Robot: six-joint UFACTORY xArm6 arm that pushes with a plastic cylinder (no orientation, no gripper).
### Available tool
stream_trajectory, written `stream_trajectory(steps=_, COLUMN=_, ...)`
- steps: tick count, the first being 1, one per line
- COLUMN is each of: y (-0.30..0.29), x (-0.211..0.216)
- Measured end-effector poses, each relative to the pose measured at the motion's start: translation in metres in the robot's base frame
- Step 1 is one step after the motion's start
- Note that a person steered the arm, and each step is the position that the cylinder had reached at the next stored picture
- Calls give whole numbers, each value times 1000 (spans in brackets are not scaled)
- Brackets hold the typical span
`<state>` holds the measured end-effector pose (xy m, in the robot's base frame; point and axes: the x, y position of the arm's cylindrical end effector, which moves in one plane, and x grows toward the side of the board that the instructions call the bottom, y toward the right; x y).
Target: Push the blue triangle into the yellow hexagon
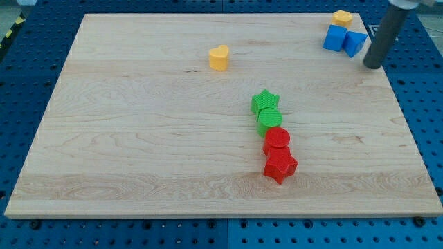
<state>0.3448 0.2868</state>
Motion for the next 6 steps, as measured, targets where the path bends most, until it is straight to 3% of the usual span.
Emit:
stream_trajectory(steps=4, y=-37, x=-77)
stream_trajectory(steps=6, y=4, x=-43)
